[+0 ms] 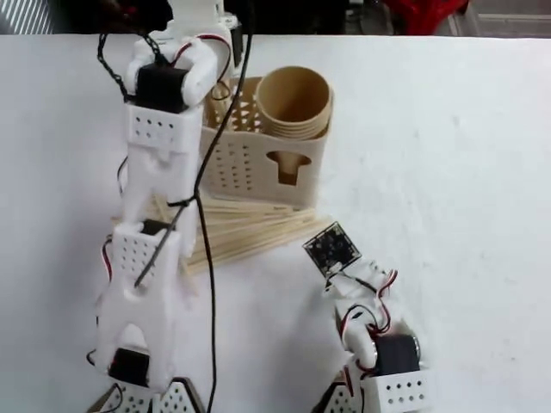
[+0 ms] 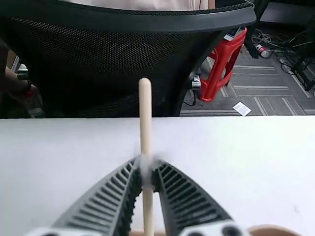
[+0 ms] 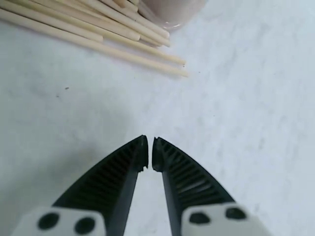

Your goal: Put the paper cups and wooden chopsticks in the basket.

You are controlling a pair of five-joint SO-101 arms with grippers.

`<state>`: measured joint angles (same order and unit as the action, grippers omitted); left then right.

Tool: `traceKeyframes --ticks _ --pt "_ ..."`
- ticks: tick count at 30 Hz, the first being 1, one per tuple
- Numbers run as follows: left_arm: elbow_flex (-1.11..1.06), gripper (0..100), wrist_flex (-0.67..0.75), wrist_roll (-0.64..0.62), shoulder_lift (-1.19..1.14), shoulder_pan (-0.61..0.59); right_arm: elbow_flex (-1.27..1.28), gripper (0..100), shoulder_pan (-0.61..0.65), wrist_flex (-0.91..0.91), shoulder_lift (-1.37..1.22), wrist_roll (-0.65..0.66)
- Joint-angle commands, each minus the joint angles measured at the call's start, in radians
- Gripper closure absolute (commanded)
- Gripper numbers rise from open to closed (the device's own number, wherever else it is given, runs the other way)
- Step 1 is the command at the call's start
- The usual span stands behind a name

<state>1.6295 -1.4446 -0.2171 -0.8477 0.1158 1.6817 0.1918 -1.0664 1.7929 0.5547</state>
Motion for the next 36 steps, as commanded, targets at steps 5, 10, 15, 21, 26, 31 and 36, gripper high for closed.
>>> traceKeyframes --ticks 5,10,15,21,26,31,36 --pt "0.04 96 -0.094 -0.008 0.134 -0.01 0.008 96.1 -0.01 0.022 0.008 0.014" --pt "0.04 90 -0.17 -0.006 0.165 -0.01 0.008 96.1 -0.01 0.022 0.008 0.014" --pt "0.04 92 -0.247 0.072 0.229 -0.005 0.008 96.1 -0.012 0.022 0.008 0.014" --pt "0.04 93 -0.336 0.143 0.257 -0.027 0.008 96.0 -0.012 0.022 0.008 0.014" --pt "0.035 93 -0.345 0.147 0.259 -0.091 0.008 95.9 -0.012 0.022 0.008 0.014" --pt "0.0 94 -0.348 0.209 0.311 -0.223 0.008 96.0 -0.007 0.019 0.008 0.072" --pt "-0.301 97 -0.348 0.305 0.521 -0.372 0.008 96.0 -0.005 0.022 0.008 0.074"
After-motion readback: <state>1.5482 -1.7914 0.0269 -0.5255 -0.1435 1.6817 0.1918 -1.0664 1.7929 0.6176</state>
